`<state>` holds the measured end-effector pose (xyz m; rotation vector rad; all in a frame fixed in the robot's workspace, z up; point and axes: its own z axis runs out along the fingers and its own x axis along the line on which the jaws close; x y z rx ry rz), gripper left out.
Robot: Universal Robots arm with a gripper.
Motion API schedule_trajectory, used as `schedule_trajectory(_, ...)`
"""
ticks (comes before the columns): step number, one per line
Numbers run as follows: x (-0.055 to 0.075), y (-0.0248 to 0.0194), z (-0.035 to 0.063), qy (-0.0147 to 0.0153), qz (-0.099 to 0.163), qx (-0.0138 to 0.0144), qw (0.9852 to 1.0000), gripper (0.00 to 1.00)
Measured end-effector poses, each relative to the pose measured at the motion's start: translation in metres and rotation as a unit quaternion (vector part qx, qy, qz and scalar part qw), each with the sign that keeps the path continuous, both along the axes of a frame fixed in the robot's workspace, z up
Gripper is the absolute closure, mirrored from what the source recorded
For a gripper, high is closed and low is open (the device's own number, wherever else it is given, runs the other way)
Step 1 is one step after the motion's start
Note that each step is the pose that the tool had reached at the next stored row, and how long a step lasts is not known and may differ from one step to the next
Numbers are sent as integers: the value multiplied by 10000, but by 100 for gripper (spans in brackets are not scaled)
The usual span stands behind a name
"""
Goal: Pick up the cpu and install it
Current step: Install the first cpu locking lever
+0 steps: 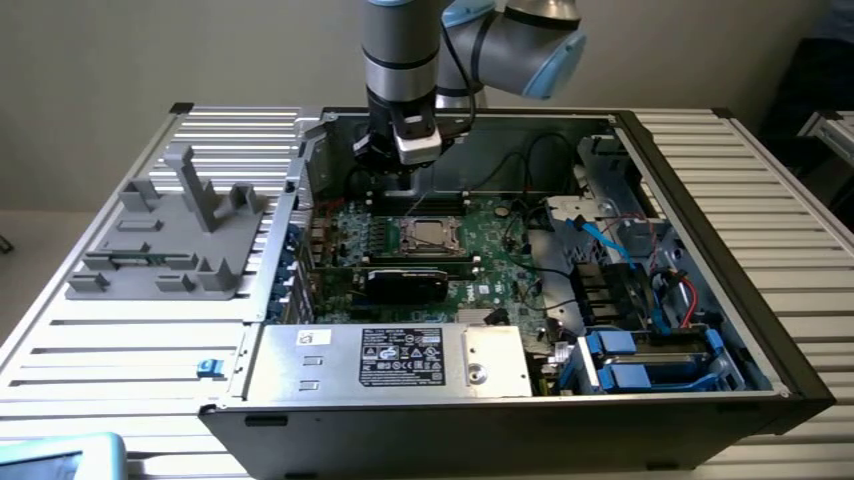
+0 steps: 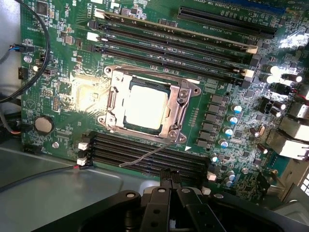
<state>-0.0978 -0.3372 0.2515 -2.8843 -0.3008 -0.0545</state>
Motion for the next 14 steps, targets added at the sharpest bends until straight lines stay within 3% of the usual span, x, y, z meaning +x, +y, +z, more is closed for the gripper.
schedule_trajectory(7,-5,0,-4,-1,-45,0,10000,89)
schedule_trajectory(14,-17,0,-24,0,-436,0,9990,89)
